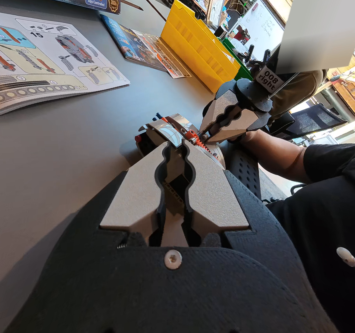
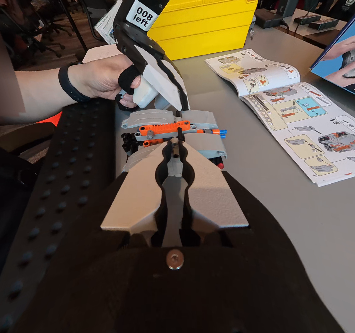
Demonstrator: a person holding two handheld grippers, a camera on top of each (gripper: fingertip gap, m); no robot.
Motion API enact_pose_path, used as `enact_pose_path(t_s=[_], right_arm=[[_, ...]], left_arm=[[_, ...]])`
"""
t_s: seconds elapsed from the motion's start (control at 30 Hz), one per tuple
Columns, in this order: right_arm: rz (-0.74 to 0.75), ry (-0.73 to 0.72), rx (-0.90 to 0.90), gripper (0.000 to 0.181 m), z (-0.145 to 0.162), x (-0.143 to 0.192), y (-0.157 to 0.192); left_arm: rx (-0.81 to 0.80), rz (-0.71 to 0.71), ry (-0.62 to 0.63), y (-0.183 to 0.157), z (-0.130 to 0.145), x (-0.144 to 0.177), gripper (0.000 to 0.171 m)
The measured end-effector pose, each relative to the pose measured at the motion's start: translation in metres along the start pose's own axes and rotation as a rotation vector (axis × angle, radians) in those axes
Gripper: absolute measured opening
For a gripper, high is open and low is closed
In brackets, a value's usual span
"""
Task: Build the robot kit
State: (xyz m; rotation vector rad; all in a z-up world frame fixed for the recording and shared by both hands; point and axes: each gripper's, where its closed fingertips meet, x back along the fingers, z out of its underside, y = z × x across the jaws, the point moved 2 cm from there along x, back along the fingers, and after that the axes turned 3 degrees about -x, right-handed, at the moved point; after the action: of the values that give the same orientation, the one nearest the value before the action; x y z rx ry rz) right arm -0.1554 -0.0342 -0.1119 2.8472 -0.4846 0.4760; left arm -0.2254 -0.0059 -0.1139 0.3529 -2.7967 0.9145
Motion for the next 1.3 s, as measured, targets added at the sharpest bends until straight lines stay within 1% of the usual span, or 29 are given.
enact_pose_path(t_s=[0.17, 0.33, 0.47, 0.53, 0.67, 0.73, 0.87, 1.0, 1.17, 1.3], right_arm=[[-0.027, -0.031, -0.106, 0.006, 0.0009, 0.0011, -0.0015], [0.019, -0.035, -0.045, 0.006, 0.0016, 0.0045, -0.0036], [0.019, -0.037, -0.06, 0.005, 0.001, 0.0042, -0.0039], [-0.013, -0.037, -0.134, 0.005, 0.001, 0.0029, -0.0041], [-0.157, -0.051, -0.396, 0.005, 0.0006, -0.0006, -0.0025], [-0.207, -0.064, -0.489, 0.005, -0.0009, -0.0007, -0.0029], [-0.242, -0.074, -0.541, 0.005, 0.0003, 0.0009, -0.0041], [-0.273, -0.073, -0.617, 0.005, 0.0038, 0.0017, -0.0074], [-0.389, -0.126, -0.73, 0.005, -0.0031, 0.0053, -0.0058], [-0.406, -0.131, -0.731, 0.005, -0.003, 0.0066, -0.0084]], left_arm=[[0.012, 0.009, -0.005, -0.0003, 0.0003, 0.0004, 0.009], [0.013, 0.011, -0.003, -0.001, 0.0015, 0.0017, 0.008], [0.011, 0.012, -0.003, -0.0014, 0.0016, 0.0018, 0.008], [0.005, 0.011, -0.001, -0.0013, 0.0014, 0.0015, 0.008], [-0.014, 0.008, -0.001, -0.0011, -0.0006, -0.0001, 0.011], [-0.03, 0.0, 0.001, -0.0014, -0.0006, -0.0001, 0.012], [-0.084, -0.002, -0.028, -0.0069, -0.0055, 0.0021, 0.015], [-0.117, -0.012, -0.023, -0.0089, -0.0052, 0.0019, 0.017], [-0.136, -0.021, -0.005, -0.0098, -0.0026, -0.0002, 0.017], [-0.123, -0.02, -0.009, -0.0095, -0.0027, 0.0007, 0.017]])
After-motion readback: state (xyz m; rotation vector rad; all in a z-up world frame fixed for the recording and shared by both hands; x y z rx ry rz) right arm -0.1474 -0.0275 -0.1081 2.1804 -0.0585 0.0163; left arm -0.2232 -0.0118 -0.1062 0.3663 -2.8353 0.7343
